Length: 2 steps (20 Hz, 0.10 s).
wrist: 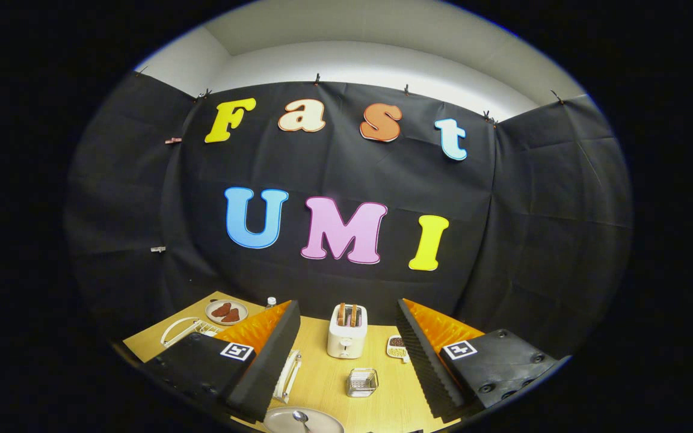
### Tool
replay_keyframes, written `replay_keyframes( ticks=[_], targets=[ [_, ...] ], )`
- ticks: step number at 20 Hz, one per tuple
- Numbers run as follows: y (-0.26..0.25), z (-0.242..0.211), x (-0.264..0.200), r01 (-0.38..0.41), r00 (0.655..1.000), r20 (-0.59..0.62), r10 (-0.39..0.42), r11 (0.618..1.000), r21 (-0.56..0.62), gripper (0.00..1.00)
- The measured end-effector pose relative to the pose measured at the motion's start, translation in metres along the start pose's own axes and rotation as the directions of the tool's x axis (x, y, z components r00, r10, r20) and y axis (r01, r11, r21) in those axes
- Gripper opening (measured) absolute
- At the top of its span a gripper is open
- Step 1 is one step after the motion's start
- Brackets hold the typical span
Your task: Take the plate from the dish rack, then take the spoon from the basket and place it into the plate.
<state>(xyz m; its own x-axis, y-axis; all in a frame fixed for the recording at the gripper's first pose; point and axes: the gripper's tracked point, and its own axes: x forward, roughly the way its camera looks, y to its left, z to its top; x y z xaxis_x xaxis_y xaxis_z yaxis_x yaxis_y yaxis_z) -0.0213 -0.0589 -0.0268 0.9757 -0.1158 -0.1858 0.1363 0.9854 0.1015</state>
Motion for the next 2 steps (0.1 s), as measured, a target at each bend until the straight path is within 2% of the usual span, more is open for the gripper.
replay_keyframes(
  ticks=[2],
  targets=[
    [-0.0009,0.0008,0.0008,0.003,1.000,-0.001,-0.003,1.000,0.000,0.98]
  ],
)
